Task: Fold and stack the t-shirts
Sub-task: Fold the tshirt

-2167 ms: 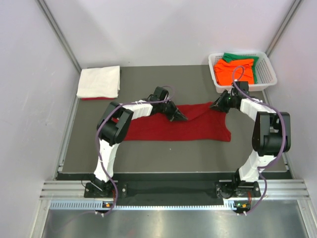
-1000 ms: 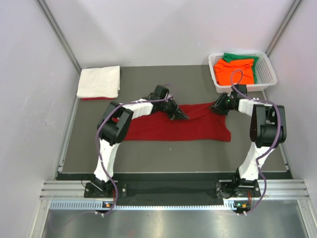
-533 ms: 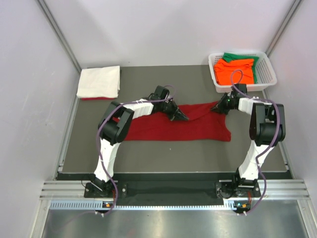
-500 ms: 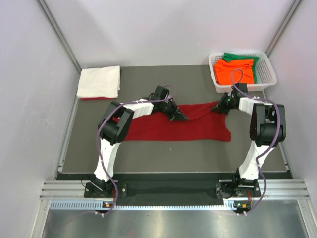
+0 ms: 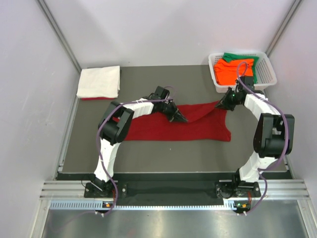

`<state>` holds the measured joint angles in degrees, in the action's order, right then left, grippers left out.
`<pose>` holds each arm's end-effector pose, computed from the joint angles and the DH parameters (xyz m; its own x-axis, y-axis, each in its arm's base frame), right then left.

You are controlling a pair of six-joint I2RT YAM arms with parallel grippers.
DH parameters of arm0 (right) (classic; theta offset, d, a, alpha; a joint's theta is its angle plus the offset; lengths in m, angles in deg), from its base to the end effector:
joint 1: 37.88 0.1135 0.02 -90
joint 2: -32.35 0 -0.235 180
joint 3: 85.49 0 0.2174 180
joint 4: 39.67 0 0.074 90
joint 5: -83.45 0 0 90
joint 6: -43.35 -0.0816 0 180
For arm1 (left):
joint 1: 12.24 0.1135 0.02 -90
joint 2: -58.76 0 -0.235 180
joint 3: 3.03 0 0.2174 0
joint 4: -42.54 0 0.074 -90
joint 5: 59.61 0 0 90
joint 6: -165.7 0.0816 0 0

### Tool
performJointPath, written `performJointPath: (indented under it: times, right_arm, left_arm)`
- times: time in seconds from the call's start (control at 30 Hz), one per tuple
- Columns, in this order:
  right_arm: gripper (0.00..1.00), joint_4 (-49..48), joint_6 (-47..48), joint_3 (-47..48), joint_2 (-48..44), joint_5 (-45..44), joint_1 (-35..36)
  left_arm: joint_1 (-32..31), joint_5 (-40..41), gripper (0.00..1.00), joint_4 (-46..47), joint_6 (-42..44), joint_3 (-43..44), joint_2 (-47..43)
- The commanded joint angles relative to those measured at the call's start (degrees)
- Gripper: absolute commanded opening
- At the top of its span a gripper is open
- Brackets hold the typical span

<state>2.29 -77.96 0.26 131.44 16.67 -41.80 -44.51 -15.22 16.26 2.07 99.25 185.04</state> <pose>0.3549 0.0079 0.1729 -0.7845 0.5324 -0.3179 0.2886 0.7672 0.5728 0.3421 -0.2850 0.1137 -0.9121 -0.2178 0.3473 -0.4099 0.4920 -0.7680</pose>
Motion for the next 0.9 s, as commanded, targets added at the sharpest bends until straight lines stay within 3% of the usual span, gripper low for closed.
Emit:
performJointPath:
  times: [0.0,0.37,0.63,0.87]
  right_arm:
    - [0.00,4.2,2.3,-1.3,-3.4,-1.3,-0.7]
    - [0.00,8.3,4.0,-5.4,-8.0,-3.7,-0.8]
    - [0.00,10.0,5.0,-8.6,-10.8,-4.9,-1.0]
    - [0.17,11.6,7.8,-7.2,-10.1,-6.0,-1.4]
  left_arm:
    - [0.1,-1.2,0.00,-1.5,1.8,1.0,-0.1]
    - [-0.3,-2.6,0.01,-8.6,5.9,-1.7,-2.3]
    - [0.2,-3.2,0.14,-19.9,15.5,-0.7,-3.8]
    - [1.4,-3.0,0.25,-29.6,23.0,5.8,-2.4]
